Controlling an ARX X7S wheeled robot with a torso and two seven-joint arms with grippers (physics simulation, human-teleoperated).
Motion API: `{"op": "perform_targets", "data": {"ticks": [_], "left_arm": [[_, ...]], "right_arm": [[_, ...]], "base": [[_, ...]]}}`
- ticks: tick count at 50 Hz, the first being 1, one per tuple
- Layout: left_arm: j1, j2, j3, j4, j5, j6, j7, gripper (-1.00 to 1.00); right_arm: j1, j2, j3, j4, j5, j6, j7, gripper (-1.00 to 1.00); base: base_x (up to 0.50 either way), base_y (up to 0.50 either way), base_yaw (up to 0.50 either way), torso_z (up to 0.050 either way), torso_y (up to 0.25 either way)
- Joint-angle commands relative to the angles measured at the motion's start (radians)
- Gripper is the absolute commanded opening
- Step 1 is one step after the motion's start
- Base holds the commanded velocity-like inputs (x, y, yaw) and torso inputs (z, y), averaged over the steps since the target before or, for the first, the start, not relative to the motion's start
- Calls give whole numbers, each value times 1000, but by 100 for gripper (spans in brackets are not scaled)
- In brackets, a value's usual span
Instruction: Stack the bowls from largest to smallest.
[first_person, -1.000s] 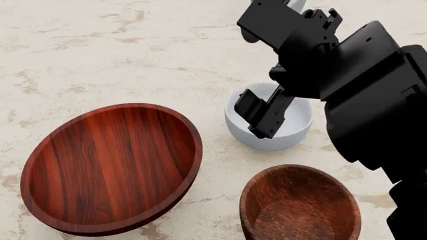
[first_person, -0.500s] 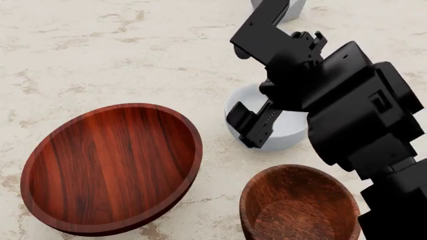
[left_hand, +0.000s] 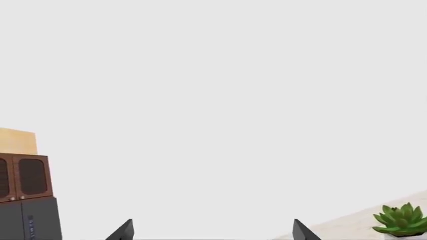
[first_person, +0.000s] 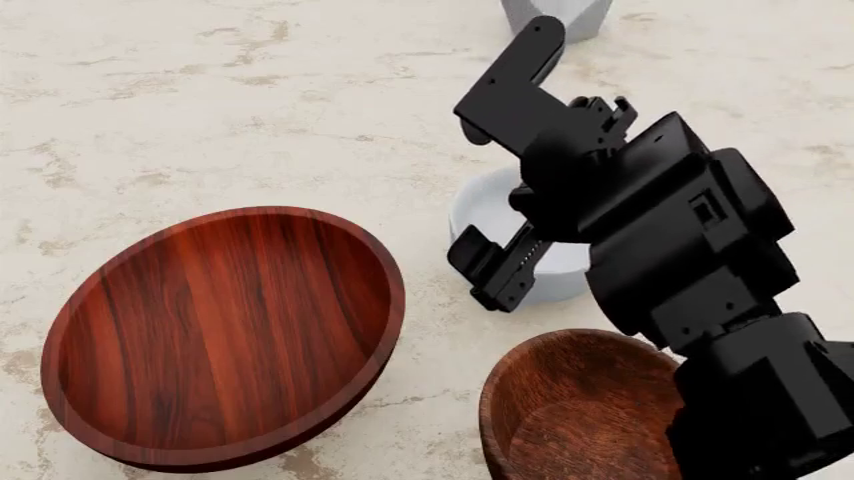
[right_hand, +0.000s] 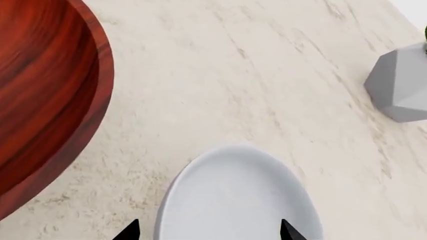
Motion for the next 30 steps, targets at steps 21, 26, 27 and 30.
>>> {"op": "perform_targets", "data": {"ticks": [21,26,27,30], "left_arm": [[3,9,-31,8,5,-4,12,100],[15,7,-35,4,5,7,12,100],[16,6,-36,4,5,8,12,100],[12,5,-36,5,4,5,12,100]], "right_arm": [[-8,-147,5,350,-31,-215,-38,100],[-3,-166,3,408,-34,-252,-41,100],[-4,-170,2,421,-35,-261,-42,100],[-1,-185,0,469,-40,-290,-45,100]], "base": [[0,0,0,0,0],[0,0,0,0,0],[0,0,0,0,0],[0,0,0,0,0]]}}
